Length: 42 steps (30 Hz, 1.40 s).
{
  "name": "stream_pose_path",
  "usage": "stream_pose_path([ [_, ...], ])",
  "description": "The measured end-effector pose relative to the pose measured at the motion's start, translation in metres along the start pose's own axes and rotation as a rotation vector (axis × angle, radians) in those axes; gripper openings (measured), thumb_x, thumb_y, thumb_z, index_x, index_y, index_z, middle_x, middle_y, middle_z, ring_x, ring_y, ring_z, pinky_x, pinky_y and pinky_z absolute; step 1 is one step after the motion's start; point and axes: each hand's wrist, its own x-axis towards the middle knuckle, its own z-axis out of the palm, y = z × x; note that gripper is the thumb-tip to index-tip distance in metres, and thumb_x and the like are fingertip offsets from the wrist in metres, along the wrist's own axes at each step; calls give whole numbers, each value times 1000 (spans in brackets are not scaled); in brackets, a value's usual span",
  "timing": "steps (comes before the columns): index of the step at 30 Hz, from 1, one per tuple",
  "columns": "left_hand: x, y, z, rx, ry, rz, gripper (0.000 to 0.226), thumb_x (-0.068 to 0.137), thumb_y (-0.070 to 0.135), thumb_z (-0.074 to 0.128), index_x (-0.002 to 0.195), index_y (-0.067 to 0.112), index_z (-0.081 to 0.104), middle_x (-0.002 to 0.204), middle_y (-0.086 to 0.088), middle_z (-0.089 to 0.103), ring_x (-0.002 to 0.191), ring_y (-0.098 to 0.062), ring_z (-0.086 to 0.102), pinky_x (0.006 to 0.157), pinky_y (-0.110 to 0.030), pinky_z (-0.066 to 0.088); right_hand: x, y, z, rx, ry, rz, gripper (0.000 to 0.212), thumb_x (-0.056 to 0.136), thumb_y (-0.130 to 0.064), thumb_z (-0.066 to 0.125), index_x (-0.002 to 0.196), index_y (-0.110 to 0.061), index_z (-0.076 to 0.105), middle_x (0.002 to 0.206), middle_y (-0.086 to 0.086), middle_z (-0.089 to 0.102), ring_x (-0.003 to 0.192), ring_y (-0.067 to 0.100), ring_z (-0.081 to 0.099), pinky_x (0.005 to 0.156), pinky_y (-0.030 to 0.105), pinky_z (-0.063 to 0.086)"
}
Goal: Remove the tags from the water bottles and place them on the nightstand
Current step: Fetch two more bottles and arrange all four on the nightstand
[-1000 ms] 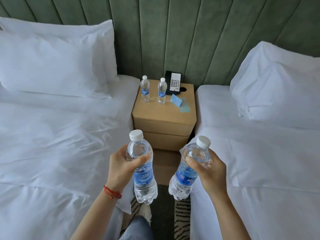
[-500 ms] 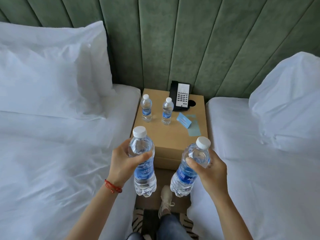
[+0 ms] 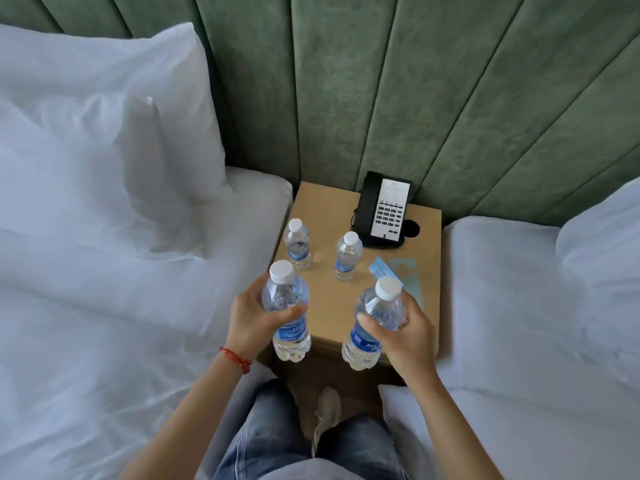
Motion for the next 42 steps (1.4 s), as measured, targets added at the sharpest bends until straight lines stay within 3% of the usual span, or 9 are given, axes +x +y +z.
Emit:
stream_pose_path([
  [2,19,-6,3,22,-25,-32,47,61,14,84,101,21,60,89,9,69,79,1,66,64,-15,52,16,4,8,-12,-8,26,51,51,-57,70,99,-46,55,92,-27,66,88,-9,60,69,12,45],
  [5,45,-21,6,96,-64,-48,56,58,24,85,108,21,59,94,5,69,84,-6,66,71,-21,53,35,13,23,-33,14,62,56,52,-50,76,102,-37,57,96,-15,67,91,1,63,76,23,50],
  [8,69,-38,9,173,-81,-77,60,54,26,86,106,24,56,97,4,66,90,-15,63,79,-31,51,49,21,40,-52,42,90,49,55,-39,81,97,-43,55,98,-14,67,91,1,63,79,22,50],
  [13,97,-62,14,198,-132,-124,64,50,27,85,106,31,53,91,17,61,84,-2,59,68,-7,42,69,40,67,-95,92,175,54,60,-29,84,106,-25,56,100,-6,67,90,7,62,75,8,44],
  [17,114,-73,18,214,-140,-153,61,50,26,86,102,27,53,87,16,59,77,5,55,60,4,36,81,51,82,-127,112,229,55,59,-29,85,105,-25,54,94,-10,65,85,6,61,67,0,39],
  [25,130,-95,30,283,-167,-231,64,53,23,85,106,19,50,92,9,57,78,-8,51,57,-1,35,103,72,103,-160,86,271,60,59,-22,85,107,-14,51,85,-21,57,83,10,58,65,-1,36],
  [28,133,-101,37,285,-156,-274,63,54,23,85,105,22,49,91,10,56,79,-9,50,58,-6,30,109,80,107,-154,83,304,61,59,-22,85,108,-14,50,87,-12,59,83,13,58,65,4,36],
  [35,140,-113,44,251,-144,-305,63,54,17,85,106,20,50,89,10,57,75,-2,50,53,-2,37,114,94,111,-168,30,318,62,60,-20,83,110,-18,47,95,-6,60,86,14,58,64,-2,35],
  [42,144,-119,44,268,-212,-271,62,54,14,85,106,19,51,91,9,59,78,-3,53,58,0,37,114,101,109,-176,-23,300,64,57,-18,85,109,-19,48,89,-26,55,80,-5,56,66,-6,34],
])
